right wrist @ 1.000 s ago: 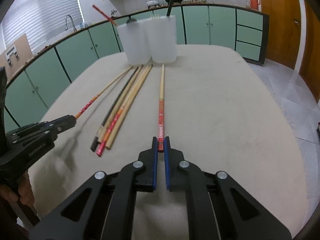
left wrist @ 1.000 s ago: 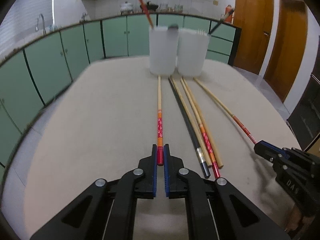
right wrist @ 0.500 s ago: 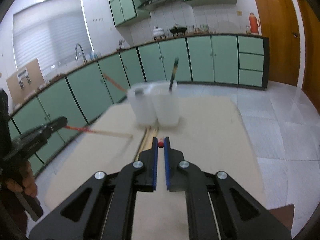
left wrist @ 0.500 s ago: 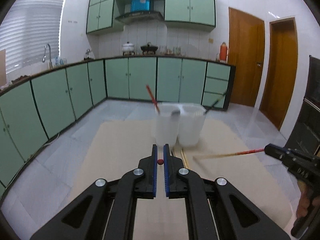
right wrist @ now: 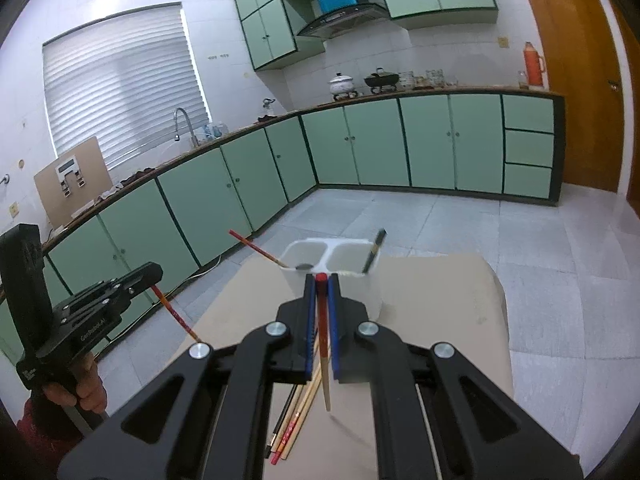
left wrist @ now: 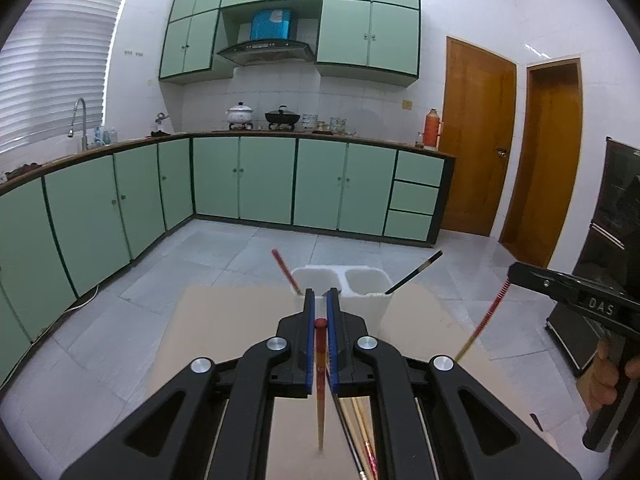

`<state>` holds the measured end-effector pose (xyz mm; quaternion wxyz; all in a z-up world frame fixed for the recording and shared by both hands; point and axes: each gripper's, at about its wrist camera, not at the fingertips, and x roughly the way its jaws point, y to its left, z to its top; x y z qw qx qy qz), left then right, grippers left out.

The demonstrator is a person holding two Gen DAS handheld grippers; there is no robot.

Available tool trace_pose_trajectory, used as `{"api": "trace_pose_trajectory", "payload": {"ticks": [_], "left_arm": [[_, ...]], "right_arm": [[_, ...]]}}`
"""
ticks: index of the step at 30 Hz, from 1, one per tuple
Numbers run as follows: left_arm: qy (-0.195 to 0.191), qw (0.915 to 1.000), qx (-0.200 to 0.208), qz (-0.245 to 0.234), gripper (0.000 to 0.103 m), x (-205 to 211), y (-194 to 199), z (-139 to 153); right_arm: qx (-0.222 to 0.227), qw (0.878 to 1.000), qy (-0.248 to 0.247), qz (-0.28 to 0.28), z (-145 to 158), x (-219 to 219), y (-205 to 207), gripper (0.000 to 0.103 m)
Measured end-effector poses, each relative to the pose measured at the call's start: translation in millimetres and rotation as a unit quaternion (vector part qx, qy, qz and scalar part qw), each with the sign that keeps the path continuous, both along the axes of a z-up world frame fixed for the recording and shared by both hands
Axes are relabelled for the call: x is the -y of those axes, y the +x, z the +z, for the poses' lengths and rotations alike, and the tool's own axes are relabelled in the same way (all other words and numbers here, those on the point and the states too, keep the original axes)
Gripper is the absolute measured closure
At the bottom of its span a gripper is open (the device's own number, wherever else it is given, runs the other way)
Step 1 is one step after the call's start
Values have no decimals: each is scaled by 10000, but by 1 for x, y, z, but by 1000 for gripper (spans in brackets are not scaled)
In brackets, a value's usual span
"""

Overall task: Organize utensils
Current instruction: 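Lift both chopsticks and drop them into the white utensil holder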

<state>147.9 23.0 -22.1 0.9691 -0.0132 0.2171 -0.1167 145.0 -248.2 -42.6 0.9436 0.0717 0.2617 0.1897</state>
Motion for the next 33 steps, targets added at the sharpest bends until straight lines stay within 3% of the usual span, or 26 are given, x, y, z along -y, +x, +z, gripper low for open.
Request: {"api": "trace_pose_trajectory", "payload": {"ticks": [7,12,23,28,33], "left_arm": [[-149,9997,149,-140,97,0,7,22],[-134,9986,466,-226,97,7,21,52],[-129,9938,1096,-125,97,23,90,117],[-184,9942,1064,-9,97,27,126,113],[-1,9958,906,99,97,35,153,85]], "right_arm": [[203,9995,151,163,28,0,10,98],[496,9986,58,163,56,-2,25,98],[1033,9945,-168,-6,108,-4,81,98],[1038,9943,-199,-150,101,-6,113,98],[861,9956,-310,-218,73,-9,142,98]]}}
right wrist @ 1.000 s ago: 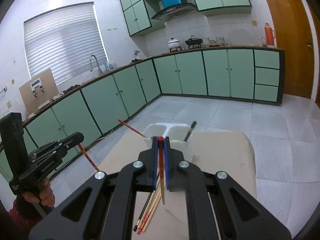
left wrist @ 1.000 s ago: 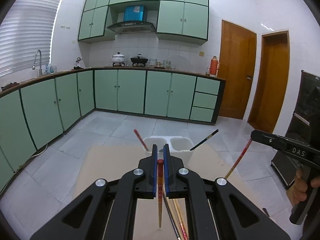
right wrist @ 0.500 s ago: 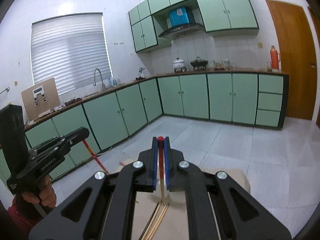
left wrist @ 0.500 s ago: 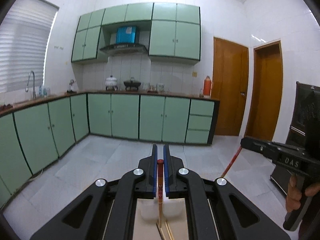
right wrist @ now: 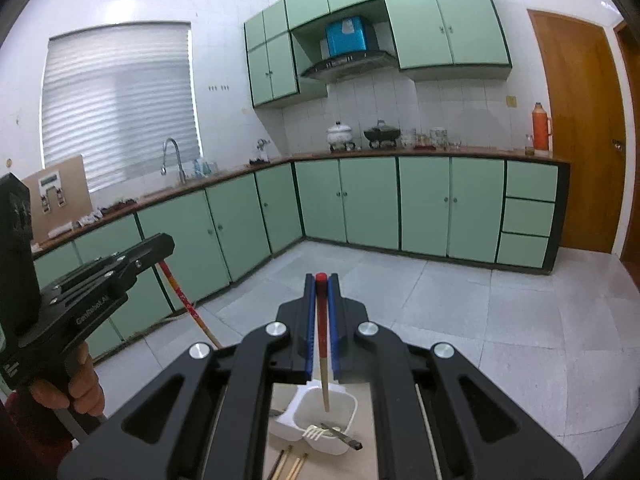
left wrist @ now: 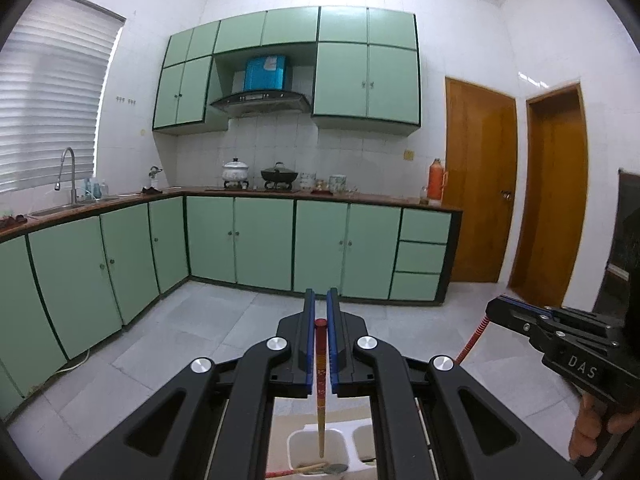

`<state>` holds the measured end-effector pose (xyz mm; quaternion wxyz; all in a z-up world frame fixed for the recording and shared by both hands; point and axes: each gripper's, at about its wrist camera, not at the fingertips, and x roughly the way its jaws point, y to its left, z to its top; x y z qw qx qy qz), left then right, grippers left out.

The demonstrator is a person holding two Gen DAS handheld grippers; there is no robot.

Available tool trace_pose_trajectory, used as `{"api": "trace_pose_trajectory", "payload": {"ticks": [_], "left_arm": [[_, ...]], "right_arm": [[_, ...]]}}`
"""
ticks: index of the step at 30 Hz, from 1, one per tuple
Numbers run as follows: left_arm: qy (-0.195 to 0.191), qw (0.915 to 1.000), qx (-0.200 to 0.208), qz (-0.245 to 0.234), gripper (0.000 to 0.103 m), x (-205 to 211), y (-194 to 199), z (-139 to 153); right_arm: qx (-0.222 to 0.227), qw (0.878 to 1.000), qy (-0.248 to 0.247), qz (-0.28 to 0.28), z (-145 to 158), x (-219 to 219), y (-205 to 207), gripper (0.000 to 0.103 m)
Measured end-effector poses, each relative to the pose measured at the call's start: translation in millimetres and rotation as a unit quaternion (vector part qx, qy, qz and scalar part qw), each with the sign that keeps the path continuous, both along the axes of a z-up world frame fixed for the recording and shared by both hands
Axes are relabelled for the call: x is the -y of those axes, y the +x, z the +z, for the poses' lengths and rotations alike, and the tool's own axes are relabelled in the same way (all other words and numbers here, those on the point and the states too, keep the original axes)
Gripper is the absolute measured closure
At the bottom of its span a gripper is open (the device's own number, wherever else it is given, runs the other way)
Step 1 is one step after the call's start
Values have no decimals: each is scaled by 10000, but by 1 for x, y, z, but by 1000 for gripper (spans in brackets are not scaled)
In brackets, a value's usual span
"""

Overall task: Organize utensils
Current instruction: 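Lift both chopsticks and drop them into the white utensil holder, then move both open tools back over the remaining chopsticks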

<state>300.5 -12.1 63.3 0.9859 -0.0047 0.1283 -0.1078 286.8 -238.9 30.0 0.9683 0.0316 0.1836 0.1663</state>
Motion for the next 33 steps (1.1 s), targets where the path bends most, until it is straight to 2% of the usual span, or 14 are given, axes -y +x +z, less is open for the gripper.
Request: {"api": "trace_pose_trajectory", "payload": {"ticks": [6,10,14,16,18,20,22,23,24,28,33], "left_arm": [[94,9989,-460,-28,97,4,25,-41],[82,9974,-716,-75,96,-1,28,-57],[27,9975,-698,-83,82,-8,15,-59],[15,9980,-627,-49,68,-10,6,-57],[-21,9988,-497,-18,51,-15,-8,-54],[-27,9993,-366,16,44,-20,-27,-51],[-63,9995,-312,44,38,-25,-43,-50],[-89,9995,-292,78,34,-27,-49,-50],[-148,9995,-247,109,30,-31,-61,-52],[-247,9994,-164,188,19,-40,-96,-63],[-127,9995,-153,265,7,-41,-138,-90]], "right_arm": [[-410,9991,-9,53,-42,-4,21,97],[-597,9982,1,72,-57,-7,21,94],[-620,9980,73,41,-60,-3,10,93],[-590,9981,147,-14,-58,1,1,86],[-525,9984,206,-81,-56,5,-8,66],[-396,9987,258,-199,-54,10,-22,52],[-264,9988,276,-305,-54,13,-40,43],[-184,9987,272,-391,-55,15,-50,33],[-117,9985,280,-460,-56,17,-58,28],[124,9973,307,-654,-67,21,-100,18],[248,9952,179,-926,-92,19,-140,7]]}}
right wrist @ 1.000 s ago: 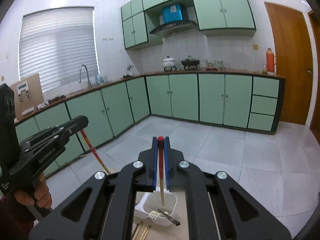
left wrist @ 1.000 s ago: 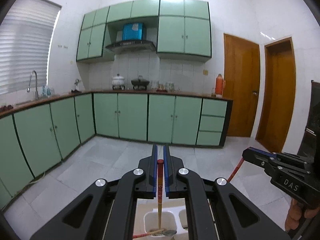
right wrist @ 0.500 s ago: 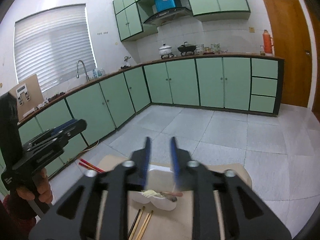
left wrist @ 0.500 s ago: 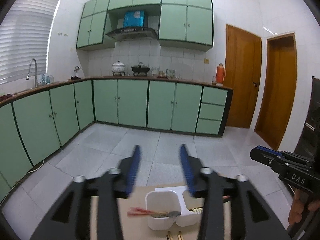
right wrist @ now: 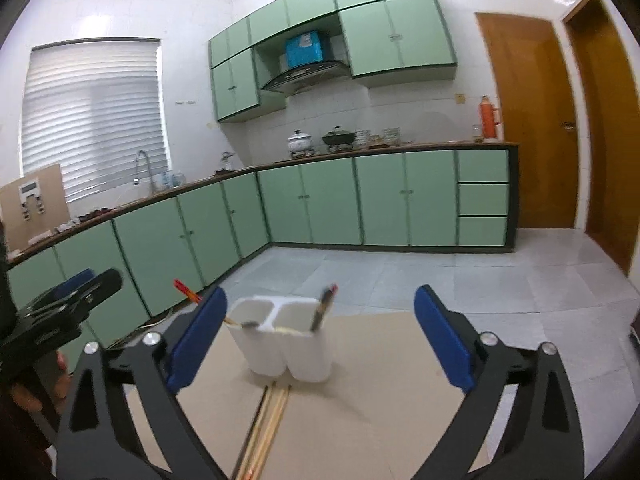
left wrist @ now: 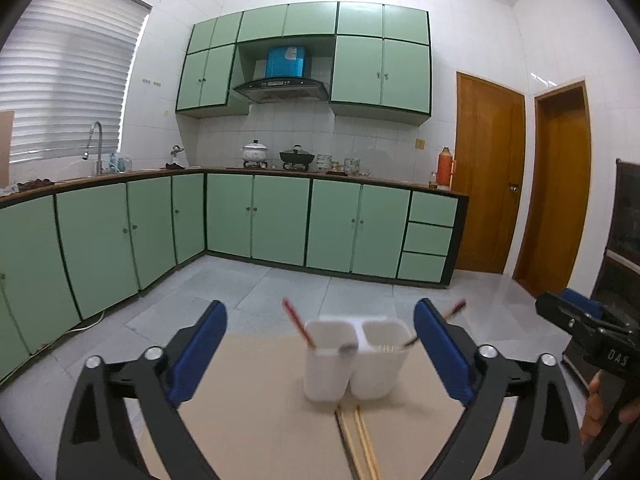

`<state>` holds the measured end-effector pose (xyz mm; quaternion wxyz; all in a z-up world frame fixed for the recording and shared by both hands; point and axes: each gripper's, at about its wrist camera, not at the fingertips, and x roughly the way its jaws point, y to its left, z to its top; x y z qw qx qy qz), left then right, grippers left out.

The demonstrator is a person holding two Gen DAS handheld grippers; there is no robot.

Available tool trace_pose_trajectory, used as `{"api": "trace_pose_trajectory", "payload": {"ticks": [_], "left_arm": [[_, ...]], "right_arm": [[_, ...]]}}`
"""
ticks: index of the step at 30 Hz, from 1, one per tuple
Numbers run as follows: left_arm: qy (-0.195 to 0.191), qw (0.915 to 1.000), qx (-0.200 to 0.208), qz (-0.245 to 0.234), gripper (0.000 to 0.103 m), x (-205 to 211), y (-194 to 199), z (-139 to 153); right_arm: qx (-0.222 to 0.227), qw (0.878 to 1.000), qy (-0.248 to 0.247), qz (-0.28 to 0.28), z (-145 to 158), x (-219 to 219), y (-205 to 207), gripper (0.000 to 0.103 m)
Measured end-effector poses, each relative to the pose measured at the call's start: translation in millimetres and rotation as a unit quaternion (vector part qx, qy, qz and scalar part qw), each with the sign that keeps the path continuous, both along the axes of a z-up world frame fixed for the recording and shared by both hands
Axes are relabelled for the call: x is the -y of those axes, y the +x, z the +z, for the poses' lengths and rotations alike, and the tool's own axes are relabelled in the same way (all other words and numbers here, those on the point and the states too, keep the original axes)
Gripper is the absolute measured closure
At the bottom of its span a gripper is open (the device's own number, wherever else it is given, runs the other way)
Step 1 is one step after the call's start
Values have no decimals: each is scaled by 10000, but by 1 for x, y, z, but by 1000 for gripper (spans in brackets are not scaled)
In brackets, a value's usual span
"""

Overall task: Organize utensils
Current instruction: 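Move both open tools back over the remaining chopsticks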

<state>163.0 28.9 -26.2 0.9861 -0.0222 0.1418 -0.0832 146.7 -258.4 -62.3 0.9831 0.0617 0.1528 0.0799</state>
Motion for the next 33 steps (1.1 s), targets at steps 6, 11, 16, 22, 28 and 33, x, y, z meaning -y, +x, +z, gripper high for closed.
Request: {"api": "trace_pose_trajectory", "payload": {"ticks": [6,11,16,22,28,33], "left_arm": [[181,9993,-318,-32,6,-4,-31,-38],[385,9957,-838,48,6,-10,-42,-81],[559,9918,-1143,134,6,-15,-55,-115],[578,9898,-1286,193,6,-22,-70,-136],[559,9886,-1362,317,6,-28,-77,-146],[579,9886,-1351,326,6,-30,-82,-147]], "right_arm": [[-372,9990,22,-257,-44,1,-27,5],[-845,9959,-84,-299,-83,-5,-38,5],[-1313,9909,-199,-214,-124,-23,-47,5],[-1642,9856,-407,22,-154,-47,-58,6],[-1973,9767,-743,395,-175,-67,-65,28],[-2352,9666,-778,651,-194,-82,-68,46]]}}
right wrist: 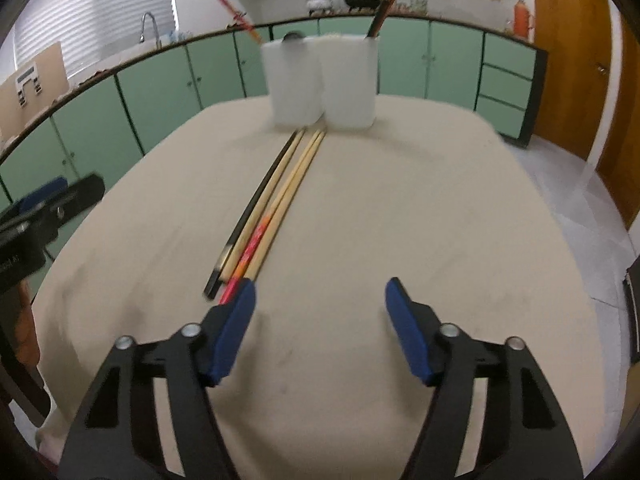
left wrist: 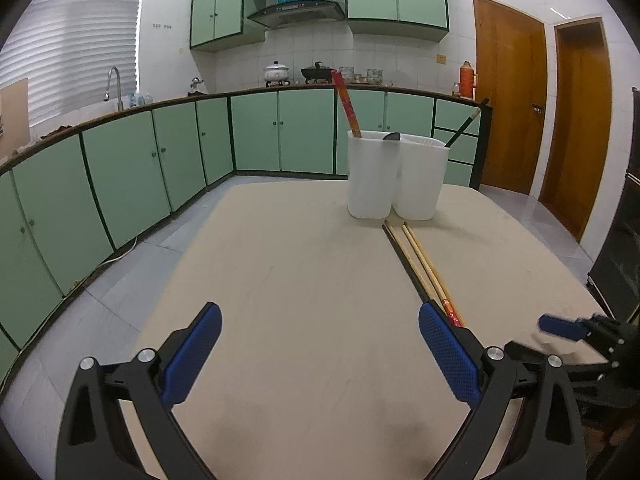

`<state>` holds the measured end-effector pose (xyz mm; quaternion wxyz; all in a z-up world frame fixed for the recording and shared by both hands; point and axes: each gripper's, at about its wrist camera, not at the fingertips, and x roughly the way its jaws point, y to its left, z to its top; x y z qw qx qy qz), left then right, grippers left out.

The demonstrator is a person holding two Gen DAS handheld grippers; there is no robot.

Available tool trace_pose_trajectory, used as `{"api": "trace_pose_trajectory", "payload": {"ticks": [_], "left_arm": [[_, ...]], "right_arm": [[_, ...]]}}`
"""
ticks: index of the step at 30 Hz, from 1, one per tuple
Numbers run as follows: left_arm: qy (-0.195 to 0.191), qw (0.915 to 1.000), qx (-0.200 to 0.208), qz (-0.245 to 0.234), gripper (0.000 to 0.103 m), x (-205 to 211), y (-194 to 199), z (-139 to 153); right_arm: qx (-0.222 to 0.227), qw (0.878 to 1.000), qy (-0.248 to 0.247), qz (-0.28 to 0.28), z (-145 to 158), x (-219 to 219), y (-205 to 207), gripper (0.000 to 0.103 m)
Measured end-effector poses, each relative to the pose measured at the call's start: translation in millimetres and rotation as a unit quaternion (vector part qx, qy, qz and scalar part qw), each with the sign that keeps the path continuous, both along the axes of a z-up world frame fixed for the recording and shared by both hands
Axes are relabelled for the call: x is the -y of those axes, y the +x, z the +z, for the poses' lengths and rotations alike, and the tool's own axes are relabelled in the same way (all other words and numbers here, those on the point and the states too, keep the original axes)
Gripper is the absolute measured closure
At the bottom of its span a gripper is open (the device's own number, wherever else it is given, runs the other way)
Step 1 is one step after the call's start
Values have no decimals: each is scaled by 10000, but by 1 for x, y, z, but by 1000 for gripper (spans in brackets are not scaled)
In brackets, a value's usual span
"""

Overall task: Organize utensils
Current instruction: 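Move both open tools back over the remaining chopsticks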

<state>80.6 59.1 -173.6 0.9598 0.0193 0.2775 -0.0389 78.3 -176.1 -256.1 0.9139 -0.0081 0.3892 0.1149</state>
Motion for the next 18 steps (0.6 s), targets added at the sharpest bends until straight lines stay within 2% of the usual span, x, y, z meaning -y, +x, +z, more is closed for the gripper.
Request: {"api": "trace_pose_trajectory", "payload": {"ticks": [3,9,18], "left_arm": [[16,10000,2,10,6,-1,0,2],[-32,10000,-27,31,6,-4,2,1],[-56,10000,-45,51,6,-7,5,0]], "right_arm": [[-105,9999,-9,119,-4,-8,-1,50],[-102,9993,-338,137,-4,-21,2,51],[-78,9990,-389,204,-5,-32,5,55]]}}
